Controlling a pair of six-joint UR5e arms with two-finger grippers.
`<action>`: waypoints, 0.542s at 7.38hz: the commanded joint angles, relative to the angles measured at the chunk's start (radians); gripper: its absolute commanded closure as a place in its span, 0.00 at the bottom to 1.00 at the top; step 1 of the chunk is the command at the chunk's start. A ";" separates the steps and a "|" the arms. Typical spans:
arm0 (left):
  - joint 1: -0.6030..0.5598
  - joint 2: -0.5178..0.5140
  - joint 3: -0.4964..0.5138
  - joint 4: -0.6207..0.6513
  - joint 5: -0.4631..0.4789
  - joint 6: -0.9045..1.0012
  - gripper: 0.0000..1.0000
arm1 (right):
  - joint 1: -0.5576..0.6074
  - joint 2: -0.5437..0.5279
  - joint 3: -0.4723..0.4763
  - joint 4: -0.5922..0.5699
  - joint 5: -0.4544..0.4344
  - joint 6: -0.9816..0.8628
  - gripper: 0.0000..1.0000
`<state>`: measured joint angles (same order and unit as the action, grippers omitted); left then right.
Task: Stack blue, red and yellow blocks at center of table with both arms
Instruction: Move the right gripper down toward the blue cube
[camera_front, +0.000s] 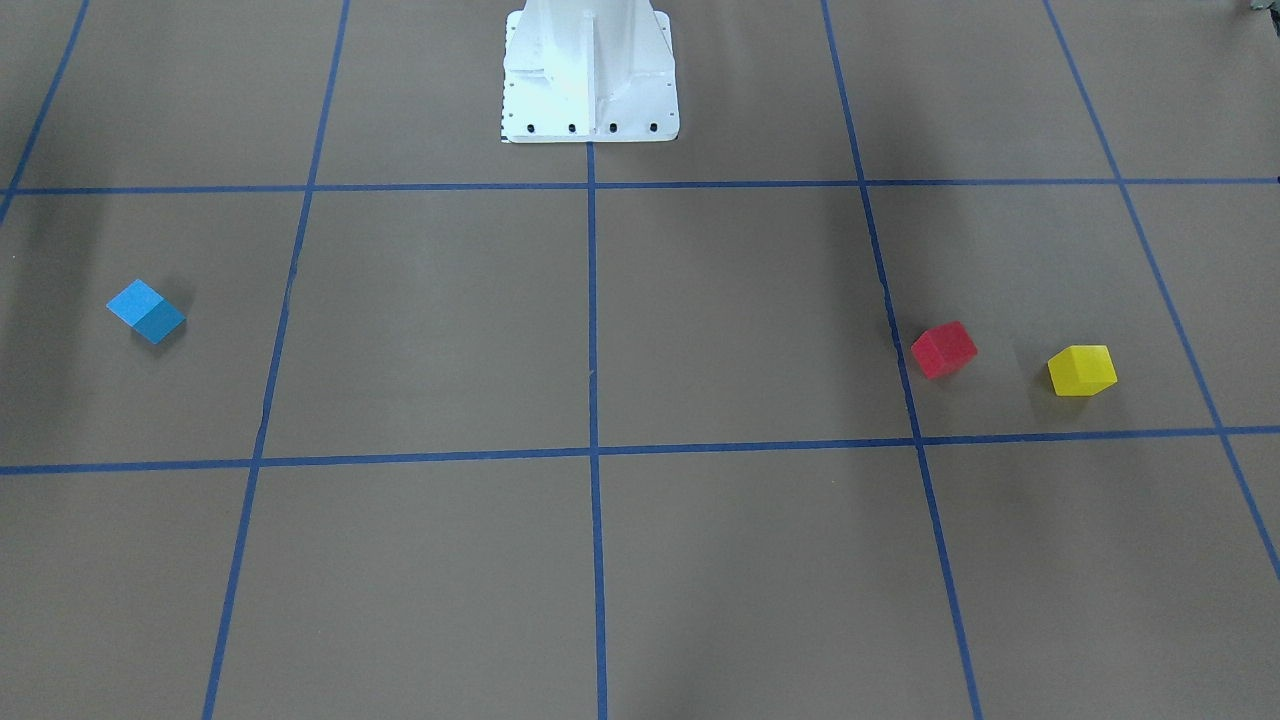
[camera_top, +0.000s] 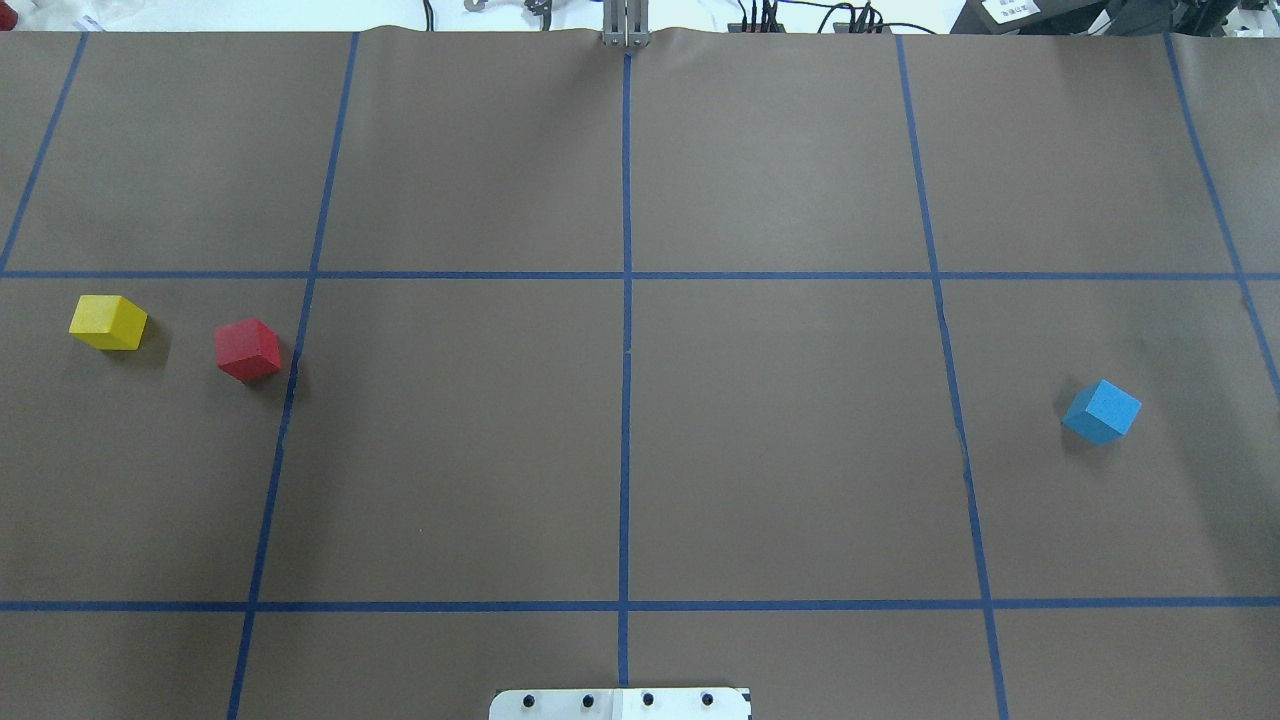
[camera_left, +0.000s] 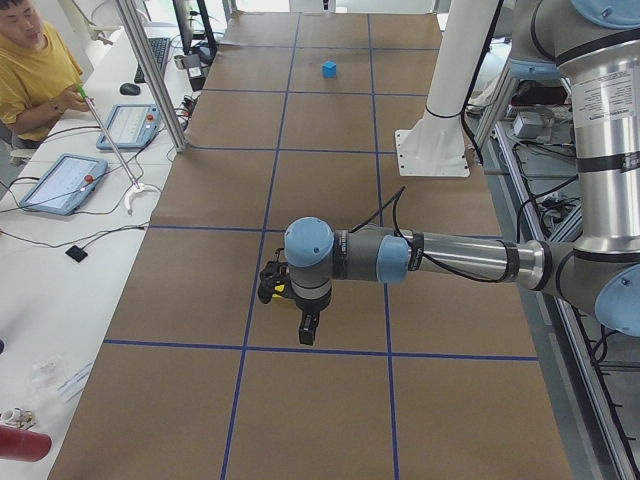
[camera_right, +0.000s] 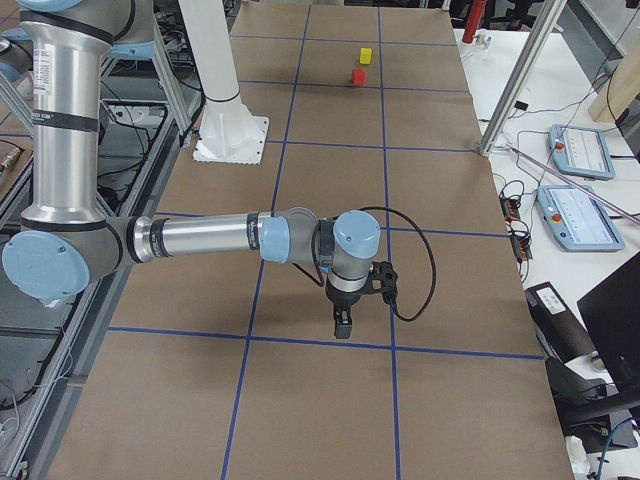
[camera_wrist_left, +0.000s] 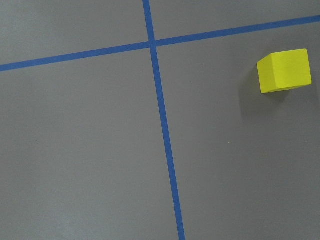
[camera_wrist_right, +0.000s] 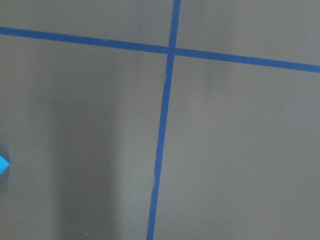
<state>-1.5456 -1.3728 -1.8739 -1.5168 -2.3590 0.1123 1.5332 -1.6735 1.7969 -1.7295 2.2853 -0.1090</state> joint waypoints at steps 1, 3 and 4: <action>-0.001 -0.009 -0.028 0.001 -0.003 -0.005 0.00 | 0.001 -0.002 0.031 0.001 -0.001 0.000 0.00; -0.001 -0.034 -0.048 0.001 0.004 -0.003 0.00 | 0.001 0.011 0.053 0.005 0.002 0.003 0.00; -0.002 -0.041 -0.054 -0.003 0.001 -0.005 0.00 | 0.001 0.009 0.097 0.008 0.000 0.003 0.00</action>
<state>-1.5467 -1.4005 -1.9199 -1.5166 -2.3565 0.1082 1.5340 -1.6673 1.8531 -1.7251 2.2854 -0.1069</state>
